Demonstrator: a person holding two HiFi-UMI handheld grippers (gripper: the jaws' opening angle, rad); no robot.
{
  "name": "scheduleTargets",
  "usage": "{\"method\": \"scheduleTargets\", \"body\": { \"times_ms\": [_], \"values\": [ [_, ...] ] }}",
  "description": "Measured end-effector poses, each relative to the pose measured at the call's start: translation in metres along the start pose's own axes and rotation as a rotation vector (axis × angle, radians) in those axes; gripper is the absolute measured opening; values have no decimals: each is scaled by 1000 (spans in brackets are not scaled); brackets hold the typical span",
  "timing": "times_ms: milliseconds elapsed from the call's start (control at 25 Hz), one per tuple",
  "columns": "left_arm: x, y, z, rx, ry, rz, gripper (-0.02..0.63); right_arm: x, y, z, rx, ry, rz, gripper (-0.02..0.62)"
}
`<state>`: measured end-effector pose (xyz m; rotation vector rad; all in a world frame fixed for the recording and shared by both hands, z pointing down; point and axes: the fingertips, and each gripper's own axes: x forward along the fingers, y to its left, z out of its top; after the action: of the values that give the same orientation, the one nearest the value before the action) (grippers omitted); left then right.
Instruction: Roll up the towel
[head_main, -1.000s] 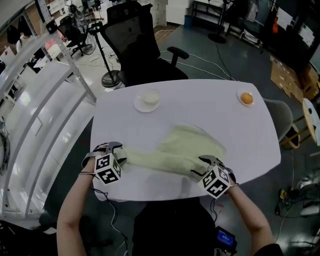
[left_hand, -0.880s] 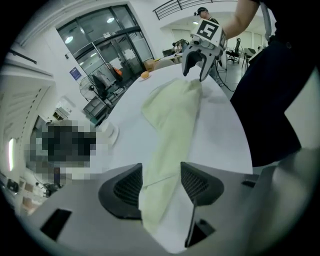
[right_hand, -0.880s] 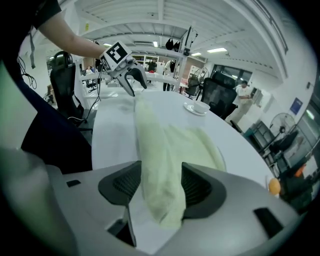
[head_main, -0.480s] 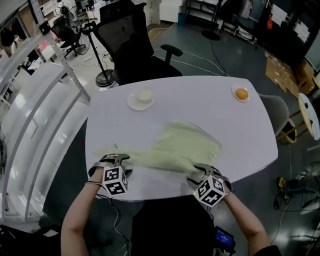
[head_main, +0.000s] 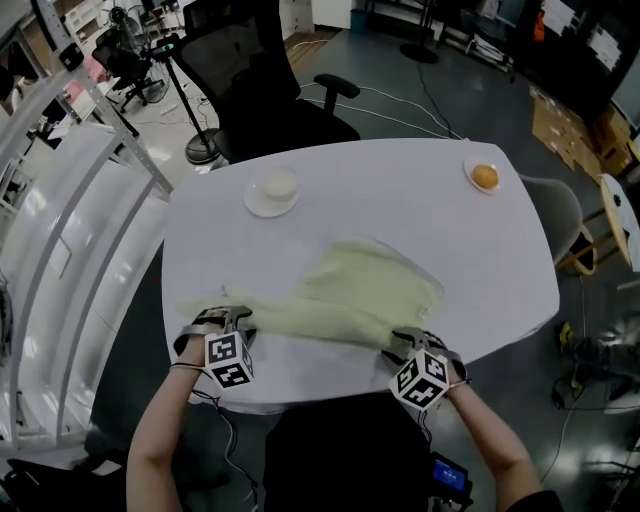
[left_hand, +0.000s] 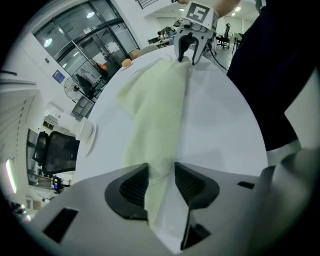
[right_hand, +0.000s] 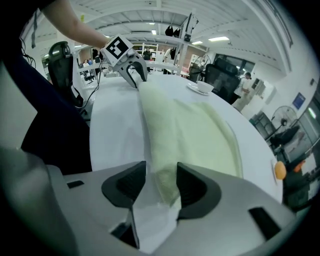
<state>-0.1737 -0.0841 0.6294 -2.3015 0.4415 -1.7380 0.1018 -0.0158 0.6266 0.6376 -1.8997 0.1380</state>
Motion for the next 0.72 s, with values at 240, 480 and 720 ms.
{"method": "scheduleTargets", "body": {
  "times_ms": [240, 480, 720],
  "values": [
    [8, 8, 0, 65, 39, 6, 126, 5, -19, -9, -24, 26, -70, 108],
    [5, 16, -1, 86, 51, 19, 81, -2, -28, -5, -68, 15, -96, 41],
    [-11, 19, -2, 101, 46, 43, 77, -13, -30, 0, -88, 5, -116, 38]
  ]
}}
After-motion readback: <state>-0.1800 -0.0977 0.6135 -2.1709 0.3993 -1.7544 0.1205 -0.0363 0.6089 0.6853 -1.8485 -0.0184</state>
